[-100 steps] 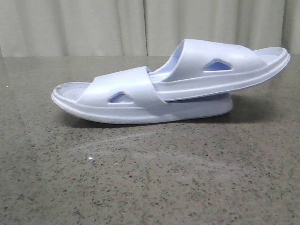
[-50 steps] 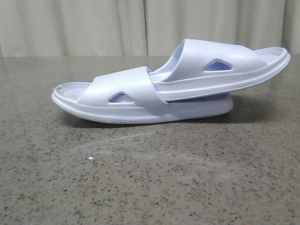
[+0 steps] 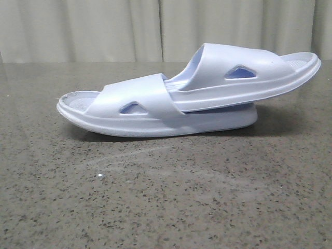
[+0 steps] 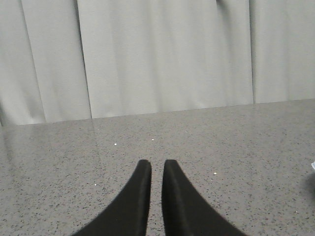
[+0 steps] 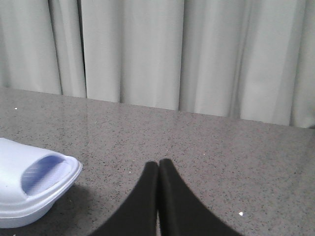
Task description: Insert blue slippers together front up
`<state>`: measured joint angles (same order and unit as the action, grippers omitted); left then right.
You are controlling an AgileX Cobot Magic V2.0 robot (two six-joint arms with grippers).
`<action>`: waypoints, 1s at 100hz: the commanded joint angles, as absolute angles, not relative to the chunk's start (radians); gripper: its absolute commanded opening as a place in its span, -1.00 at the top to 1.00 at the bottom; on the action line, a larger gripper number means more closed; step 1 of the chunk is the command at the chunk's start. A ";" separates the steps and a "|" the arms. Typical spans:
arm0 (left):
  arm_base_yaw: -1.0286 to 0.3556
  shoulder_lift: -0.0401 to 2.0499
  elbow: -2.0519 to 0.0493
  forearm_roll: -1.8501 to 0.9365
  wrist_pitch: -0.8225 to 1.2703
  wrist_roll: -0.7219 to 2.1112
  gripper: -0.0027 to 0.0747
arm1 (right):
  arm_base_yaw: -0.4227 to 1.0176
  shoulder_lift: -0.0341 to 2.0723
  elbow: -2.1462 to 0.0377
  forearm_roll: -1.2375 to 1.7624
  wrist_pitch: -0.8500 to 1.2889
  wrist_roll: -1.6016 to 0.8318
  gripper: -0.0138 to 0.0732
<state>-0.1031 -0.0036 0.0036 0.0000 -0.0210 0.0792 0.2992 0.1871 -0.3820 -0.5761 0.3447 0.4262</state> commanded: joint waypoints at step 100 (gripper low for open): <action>-0.100 -0.033 0.011 0.000 -0.091 0.068 0.89 | 0.291 0.194 -0.393 -0.599 0.275 0.419 0.93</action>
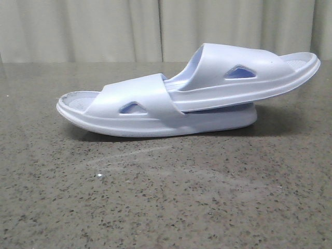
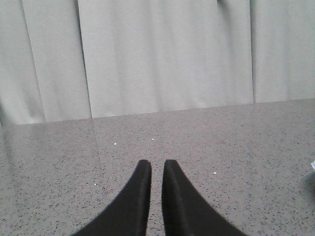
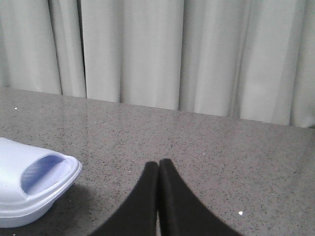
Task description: Insert blue slippers together front up
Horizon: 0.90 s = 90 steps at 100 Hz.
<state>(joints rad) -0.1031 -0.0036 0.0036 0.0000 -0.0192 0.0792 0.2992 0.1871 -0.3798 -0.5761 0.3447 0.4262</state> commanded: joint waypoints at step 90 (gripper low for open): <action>-0.100 -0.033 0.011 0.000 -0.093 0.068 0.89 | -0.045 0.002 -0.006 -0.060 -0.038 0.146 0.93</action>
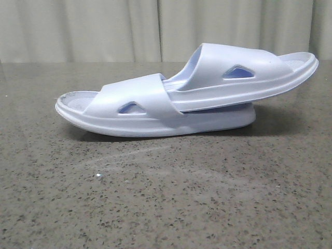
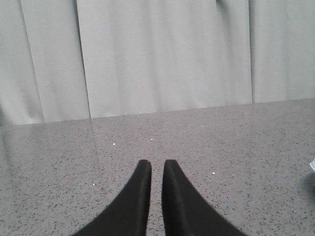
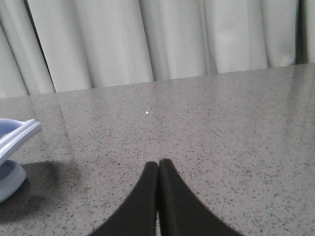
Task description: Insert blue slippers together front up
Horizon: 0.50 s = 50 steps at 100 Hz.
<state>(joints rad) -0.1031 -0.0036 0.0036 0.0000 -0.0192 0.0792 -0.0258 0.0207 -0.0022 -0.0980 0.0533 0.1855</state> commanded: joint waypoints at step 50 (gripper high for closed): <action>-0.100 -0.033 0.011 0.000 -0.093 0.068 0.89 | -0.059 -0.030 0.032 -0.056 -0.027 0.132 0.93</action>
